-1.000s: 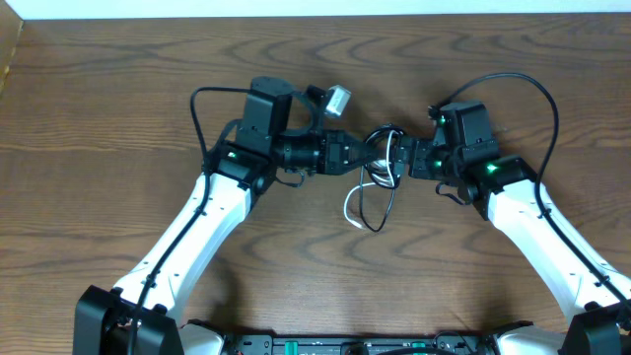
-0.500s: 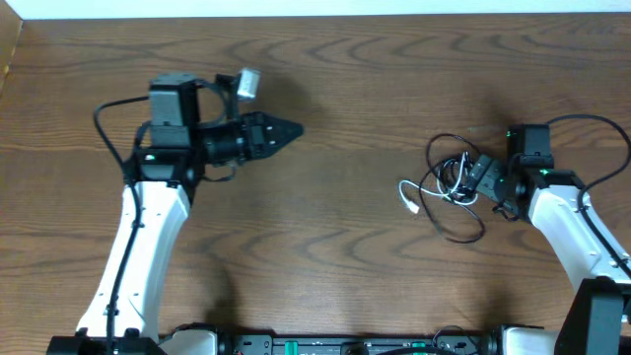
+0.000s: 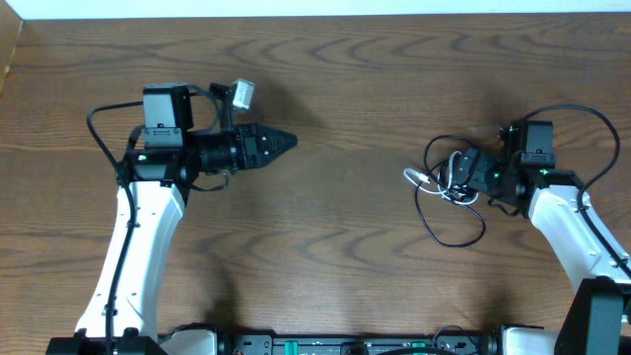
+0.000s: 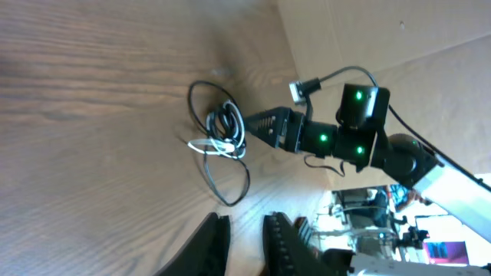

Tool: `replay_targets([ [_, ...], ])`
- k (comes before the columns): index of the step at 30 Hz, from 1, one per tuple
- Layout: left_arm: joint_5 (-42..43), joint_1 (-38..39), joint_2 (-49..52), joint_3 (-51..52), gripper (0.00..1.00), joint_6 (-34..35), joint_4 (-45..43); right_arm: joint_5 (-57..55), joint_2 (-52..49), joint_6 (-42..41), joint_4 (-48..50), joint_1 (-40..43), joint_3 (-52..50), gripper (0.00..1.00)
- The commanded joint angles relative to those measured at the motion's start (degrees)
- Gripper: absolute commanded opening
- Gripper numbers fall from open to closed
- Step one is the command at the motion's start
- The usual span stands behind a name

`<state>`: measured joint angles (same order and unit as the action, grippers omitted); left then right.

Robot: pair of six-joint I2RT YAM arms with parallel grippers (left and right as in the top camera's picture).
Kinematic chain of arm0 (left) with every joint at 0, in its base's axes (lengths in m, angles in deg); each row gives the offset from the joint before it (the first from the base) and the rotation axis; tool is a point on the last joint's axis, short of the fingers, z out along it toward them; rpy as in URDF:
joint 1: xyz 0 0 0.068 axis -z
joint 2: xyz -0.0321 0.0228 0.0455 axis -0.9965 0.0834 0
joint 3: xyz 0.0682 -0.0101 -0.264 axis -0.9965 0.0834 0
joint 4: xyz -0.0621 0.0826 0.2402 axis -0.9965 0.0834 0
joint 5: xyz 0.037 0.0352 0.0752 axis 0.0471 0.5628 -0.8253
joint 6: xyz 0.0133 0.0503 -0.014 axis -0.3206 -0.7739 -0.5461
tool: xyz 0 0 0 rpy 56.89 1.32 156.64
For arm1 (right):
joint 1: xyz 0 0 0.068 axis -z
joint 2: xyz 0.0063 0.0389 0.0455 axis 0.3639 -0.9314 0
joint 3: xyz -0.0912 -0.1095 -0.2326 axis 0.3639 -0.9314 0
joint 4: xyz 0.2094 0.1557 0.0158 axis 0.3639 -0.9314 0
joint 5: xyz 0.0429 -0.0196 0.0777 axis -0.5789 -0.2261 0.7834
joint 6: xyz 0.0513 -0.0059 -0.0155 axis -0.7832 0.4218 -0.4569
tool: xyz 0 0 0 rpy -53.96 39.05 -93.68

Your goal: Untangle cables

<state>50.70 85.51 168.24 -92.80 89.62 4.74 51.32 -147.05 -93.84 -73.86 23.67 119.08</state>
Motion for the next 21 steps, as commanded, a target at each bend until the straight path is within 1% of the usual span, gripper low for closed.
replay_targets([
  [1, -1.2, 1.8, -0.3, -1.3, 0.22, -3.6, 0.9, 12.3, -0.2, 8.0, 1.4, -0.9, 0.0, 0.99],
  [5, -4.8, 3.8, -0.3, -1.2, 0.22, -4.1, 1.9, 12.5, -0.2, 7.1, 1.9, -1.8, -0.1, 0.99],
  [10, -5.1, 5.2, -0.3, -1.1, 0.22, -6.0, 2.2, 12.6, -0.2, 6.9, 1.9, -3.2, -0.1, 0.99],
  [15, -5.1, 5.3, -0.3, -1.0, 0.22, -6.4, 2.5, 17.5, -0.2, 11.2, 3.3, -6.5, -0.1, 0.99],
  [17, -5.2, 5.3, -0.2, -1.0, 0.22, -6.5, 2.6, 18.6, -0.2, 11.7, 4.3, -8.2, 0.0, 0.99],
  [21, -7.0, 5.3, -0.2, -1.0, 0.22, -7.4, 4.6, 15.9, -0.2, 10.2, 5.3, -10.9, 0.0, 0.99],
])
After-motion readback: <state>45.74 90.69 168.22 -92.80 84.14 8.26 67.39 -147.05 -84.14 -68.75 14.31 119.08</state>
